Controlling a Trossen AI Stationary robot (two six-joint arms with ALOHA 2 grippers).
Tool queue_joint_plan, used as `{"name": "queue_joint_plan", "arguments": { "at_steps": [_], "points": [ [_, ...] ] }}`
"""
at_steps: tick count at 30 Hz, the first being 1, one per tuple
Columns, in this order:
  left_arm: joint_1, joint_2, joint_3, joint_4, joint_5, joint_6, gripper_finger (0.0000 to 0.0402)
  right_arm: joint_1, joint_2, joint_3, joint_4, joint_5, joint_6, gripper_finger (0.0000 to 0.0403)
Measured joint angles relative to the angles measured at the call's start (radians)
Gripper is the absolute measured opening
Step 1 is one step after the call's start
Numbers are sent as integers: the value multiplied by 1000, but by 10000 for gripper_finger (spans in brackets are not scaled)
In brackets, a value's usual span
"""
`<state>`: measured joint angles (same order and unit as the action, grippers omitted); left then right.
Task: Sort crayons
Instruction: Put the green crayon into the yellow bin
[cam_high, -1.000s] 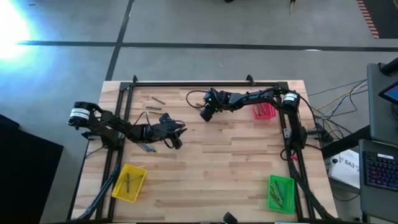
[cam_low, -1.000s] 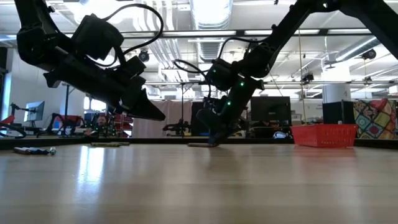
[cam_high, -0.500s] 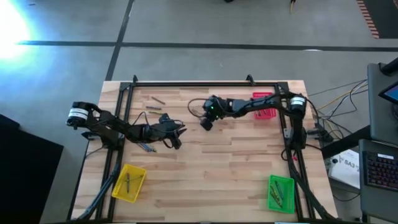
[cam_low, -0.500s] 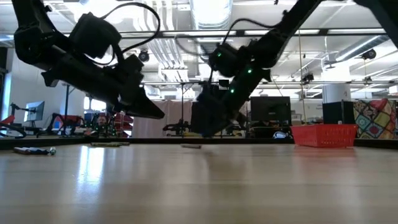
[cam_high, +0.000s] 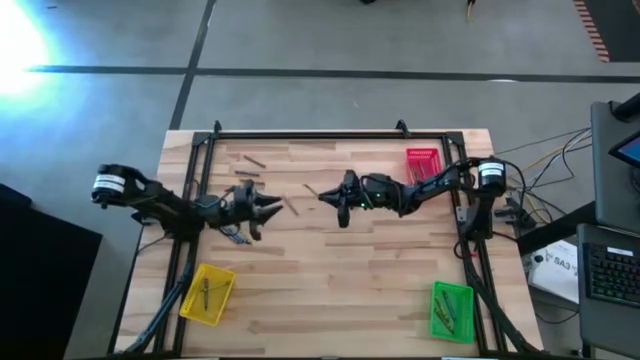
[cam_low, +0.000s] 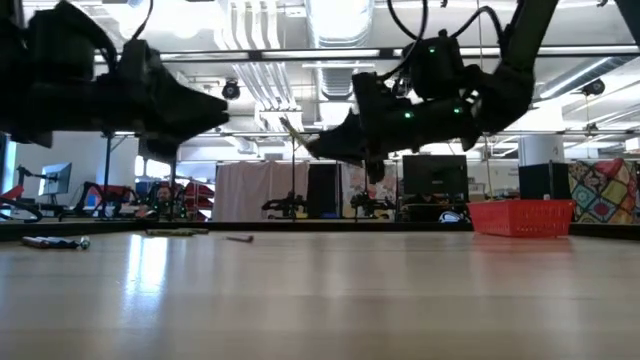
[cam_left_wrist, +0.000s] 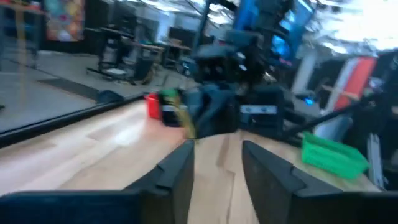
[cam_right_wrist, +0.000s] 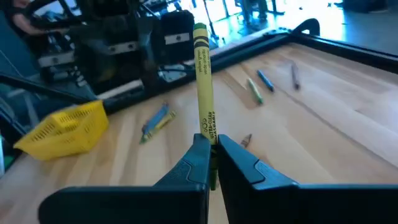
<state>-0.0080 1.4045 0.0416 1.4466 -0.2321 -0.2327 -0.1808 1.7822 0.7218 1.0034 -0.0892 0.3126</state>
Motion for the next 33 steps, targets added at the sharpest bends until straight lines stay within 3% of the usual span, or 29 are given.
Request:
{"name": "queue_joint_plan", "arguments": {
  "at_steps": [7, 12, 16, 27, 33],
  "points": [
    [-2, 142, 144, -72, 38, 33, 200, 55, 50, 65, 0, -28, -41, 12],
    [-2, 185, 173, -34, 33, 30, 210, 83, 48, 70, -12, -24, -62, 12],
    [-2, 177, 191, -7, 38, 51, 181, 100, 46, 65, -8, -25, -66, 12],
    [1, 169, 193, -34, 43, 65, 51, 125, 46, 58, -2, 13, -77, 12],
    [2, 169, 193, -34, 42, 11, 36, 129, 46, 58, 5, 39, -86, 12]
  ]
}}
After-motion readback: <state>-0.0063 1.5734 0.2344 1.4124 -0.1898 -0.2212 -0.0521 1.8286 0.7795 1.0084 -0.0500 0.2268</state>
